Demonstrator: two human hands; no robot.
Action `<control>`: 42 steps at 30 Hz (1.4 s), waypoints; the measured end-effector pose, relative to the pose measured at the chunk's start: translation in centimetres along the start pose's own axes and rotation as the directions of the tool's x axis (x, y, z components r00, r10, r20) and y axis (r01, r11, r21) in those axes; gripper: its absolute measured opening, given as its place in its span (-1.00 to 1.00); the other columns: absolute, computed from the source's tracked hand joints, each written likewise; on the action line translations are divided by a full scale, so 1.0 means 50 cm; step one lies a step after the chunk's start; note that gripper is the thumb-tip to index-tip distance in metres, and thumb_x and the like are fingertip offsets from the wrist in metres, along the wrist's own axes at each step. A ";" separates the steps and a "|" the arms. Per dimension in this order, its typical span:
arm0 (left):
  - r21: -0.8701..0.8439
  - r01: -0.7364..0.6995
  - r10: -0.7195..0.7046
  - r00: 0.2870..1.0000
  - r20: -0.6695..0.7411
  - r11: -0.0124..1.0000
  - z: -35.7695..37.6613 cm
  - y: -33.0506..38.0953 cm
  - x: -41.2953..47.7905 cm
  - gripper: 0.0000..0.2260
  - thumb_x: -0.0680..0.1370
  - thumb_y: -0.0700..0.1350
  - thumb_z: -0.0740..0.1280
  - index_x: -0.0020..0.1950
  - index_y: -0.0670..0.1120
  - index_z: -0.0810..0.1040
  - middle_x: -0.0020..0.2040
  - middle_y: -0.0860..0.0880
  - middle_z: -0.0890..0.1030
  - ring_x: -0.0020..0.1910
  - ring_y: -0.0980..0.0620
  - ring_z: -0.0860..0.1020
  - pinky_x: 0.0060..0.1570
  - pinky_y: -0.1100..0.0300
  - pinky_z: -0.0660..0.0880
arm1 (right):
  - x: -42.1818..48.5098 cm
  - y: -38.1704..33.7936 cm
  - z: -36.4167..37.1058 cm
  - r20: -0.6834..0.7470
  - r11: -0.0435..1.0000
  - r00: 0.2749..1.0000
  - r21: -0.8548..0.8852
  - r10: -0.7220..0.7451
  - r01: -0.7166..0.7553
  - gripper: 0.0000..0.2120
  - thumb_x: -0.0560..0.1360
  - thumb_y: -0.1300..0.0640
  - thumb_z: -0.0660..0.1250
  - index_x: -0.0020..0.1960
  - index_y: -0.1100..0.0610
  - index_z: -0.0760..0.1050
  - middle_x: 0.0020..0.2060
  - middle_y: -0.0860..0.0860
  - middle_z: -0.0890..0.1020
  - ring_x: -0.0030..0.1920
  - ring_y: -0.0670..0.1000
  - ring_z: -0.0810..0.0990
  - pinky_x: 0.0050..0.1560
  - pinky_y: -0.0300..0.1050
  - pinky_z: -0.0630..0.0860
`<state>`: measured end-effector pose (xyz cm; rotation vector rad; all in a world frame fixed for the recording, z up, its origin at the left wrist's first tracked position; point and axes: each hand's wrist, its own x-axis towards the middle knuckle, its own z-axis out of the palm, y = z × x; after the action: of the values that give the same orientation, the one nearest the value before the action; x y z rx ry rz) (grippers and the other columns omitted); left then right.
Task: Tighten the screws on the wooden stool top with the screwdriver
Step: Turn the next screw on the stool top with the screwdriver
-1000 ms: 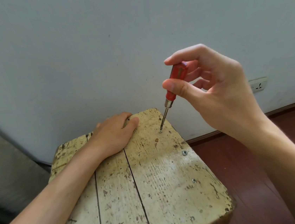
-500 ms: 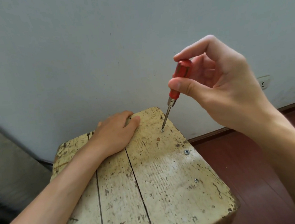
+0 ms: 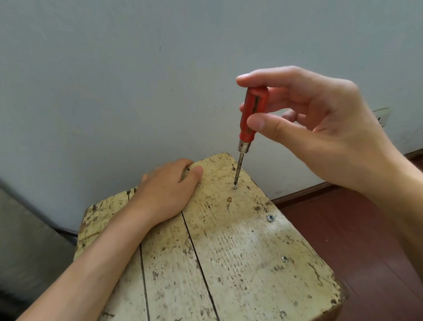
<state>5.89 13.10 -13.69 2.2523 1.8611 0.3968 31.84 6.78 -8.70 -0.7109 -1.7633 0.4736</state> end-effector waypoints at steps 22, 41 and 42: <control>0.001 0.007 -0.007 1.000 0.009 1.000 -0.001 0.004 -0.001 -0.59 0.66 0.26 0.02 0.31 0.10 0.50 0.19 0.10 0.60 0.21 -0.01 0.52 0.32 -0.12 0.37 | 0.002 -0.007 0.007 0.057 0.996 0.997 0.074 0.042 -0.046 -0.63 0.62 0.23 0.47 0.40 0.05 0.57 0.03 0.03 0.72 0.12 0.02 0.75 0.06 0.28 0.64; -0.003 0.000 0.000 1.000 0.013 1.000 -0.003 0.002 0.000 -0.61 0.67 0.25 0.02 0.27 0.11 0.51 0.12 0.11 0.60 0.17 0.00 0.54 0.31 -0.12 0.37 | 0.011 -0.006 0.027 -0.005 1.000 1.000 -0.028 0.014 -0.014 -0.67 0.59 0.13 0.53 0.30 -0.10 0.59 -0.08 -0.07 0.69 -0.01 0.04 0.74 0.01 0.25 0.64; -0.002 0.000 0.000 1.000 0.015 1.000 -0.002 0.001 0.001 -0.61 0.67 0.25 0.02 0.28 0.12 0.50 0.14 0.11 0.60 0.18 0.00 0.53 0.32 -0.12 0.36 | 0.011 -0.005 0.023 0.028 1.000 1.000 -0.013 0.007 -0.007 -0.68 0.62 0.15 0.49 0.33 -0.07 0.59 -0.04 -0.04 0.69 0.03 0.06 0.74 0.03 0.29 0.63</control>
<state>5.93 13.11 -13.55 2.2479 1.8533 0.3805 30.60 6.98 -8.49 -0.7230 -1.7922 0.4796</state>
